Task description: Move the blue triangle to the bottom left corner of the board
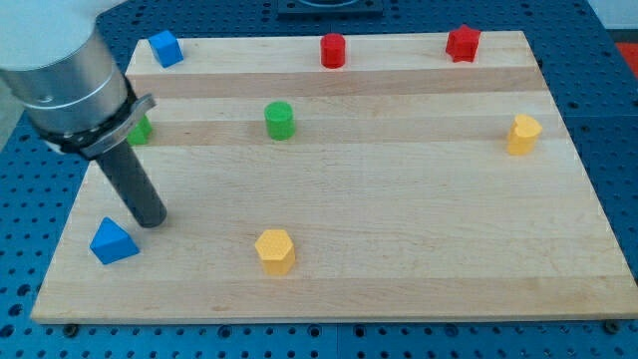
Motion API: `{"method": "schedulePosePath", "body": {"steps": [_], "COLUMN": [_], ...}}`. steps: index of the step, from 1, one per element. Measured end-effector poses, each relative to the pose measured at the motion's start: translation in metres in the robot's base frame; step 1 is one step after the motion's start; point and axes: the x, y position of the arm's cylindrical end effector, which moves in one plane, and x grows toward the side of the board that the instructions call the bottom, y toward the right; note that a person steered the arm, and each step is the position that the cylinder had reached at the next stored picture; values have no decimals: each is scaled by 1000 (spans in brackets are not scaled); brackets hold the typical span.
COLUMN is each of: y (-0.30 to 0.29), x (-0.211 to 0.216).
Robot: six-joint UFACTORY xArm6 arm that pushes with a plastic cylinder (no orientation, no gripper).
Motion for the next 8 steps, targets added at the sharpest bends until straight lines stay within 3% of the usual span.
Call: {"method": "schedulePosePath", "body": {"steps": [3,5,8], "y": [16,-33,-30], "x": [30,38,47]}}
